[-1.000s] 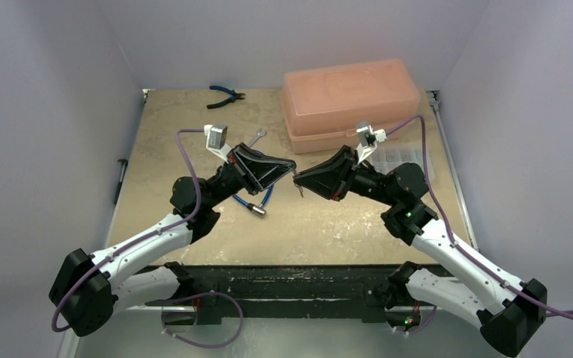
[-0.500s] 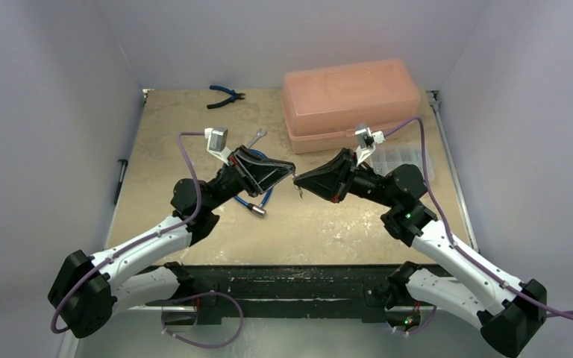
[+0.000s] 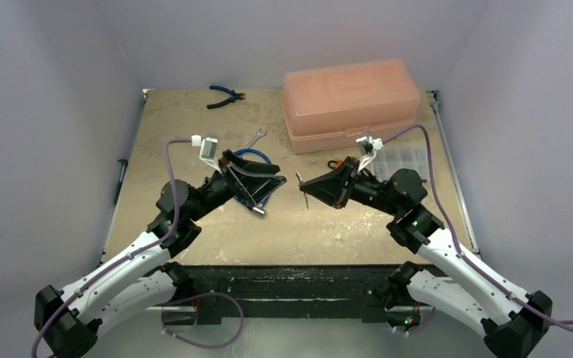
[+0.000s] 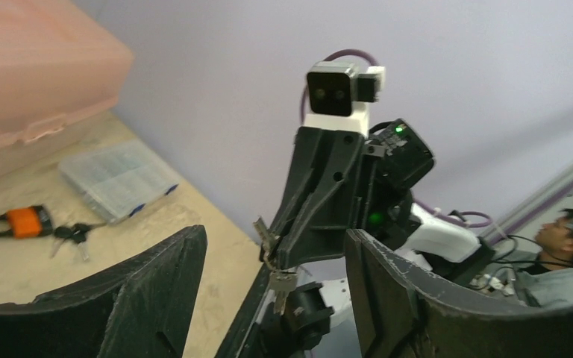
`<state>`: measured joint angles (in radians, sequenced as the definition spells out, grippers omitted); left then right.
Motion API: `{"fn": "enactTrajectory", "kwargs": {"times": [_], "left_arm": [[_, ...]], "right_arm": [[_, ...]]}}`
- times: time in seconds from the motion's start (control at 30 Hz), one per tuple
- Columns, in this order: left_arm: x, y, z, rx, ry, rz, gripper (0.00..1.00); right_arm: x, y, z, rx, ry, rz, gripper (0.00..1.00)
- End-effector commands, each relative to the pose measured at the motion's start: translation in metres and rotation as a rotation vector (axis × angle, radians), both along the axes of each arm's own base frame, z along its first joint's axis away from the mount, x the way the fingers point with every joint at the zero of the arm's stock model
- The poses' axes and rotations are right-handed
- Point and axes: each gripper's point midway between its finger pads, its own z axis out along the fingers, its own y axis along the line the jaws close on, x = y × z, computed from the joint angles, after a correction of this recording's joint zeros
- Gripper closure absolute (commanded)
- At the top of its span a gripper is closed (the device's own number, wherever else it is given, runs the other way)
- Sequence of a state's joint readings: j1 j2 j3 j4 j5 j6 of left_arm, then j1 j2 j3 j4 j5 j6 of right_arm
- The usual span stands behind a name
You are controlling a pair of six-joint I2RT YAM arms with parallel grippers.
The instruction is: Unlock with the key
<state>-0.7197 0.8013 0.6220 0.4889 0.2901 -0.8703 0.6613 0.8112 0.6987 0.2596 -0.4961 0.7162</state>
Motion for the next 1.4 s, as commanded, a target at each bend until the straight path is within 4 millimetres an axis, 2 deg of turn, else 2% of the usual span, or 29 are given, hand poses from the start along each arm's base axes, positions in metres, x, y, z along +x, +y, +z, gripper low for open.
{"fn": "enactTrajectory", "kwargs": {"times": [0.0,0.07,0.13,0.27,0.43,0.57,0.7,0.97,1.37], "left_arm": [[0.019,0.020,-0.023,0.135,0.091,0.166,0.19],[0.023,0.030,-0.030,0.157,0.118,0.224,0.15],[0.028,0.041,-0.045,0.221,0.162,0.290,0.16],[0.049,0.067,-0.090,0.420,0.337,0.472,0.22],[0.056,0.086,-0.135,0.599,0.523,0.587,0.22],[0.058,0.104,-0.164,0.668,0.647,0.700,0.17],[0.060,0.111,-0.182,0.693,0.728,0.772,0.14],[0.067,0.123,-0.217,0.685,0.938,0.964,0.13],[0.080,0.106,-0.261,0.695,1.125,1.040,0.14]], "right_arm": [[0.007,-0.005,-0.012,-0.054,0.016,-0.057,1.00],[0.008,-0.007,-0.015,-0.060,0.025,-0.066,1.00],[0.009,-0.007,-0.018,-0.064,0.029,-0.071,1.00],[0.010,-0.007,-0.032,-0.087,0.057,-0.076,1.00],[0.011,-0.008,-0.048,-0.114,0.091,-0.085,1.00],[0.012,-0.010,-0.054,-0.124,0.102,-0.095,1.00],[0.018,-0.012,-0.067,-0.158,0.127,-0.131,1.00],[0.022,-0.017,-0.089,-0.212,0.160,-0.167,1.00],[0.024,-0.019,-0.117,-0.277,0.201,-0.176,1.00]]}}
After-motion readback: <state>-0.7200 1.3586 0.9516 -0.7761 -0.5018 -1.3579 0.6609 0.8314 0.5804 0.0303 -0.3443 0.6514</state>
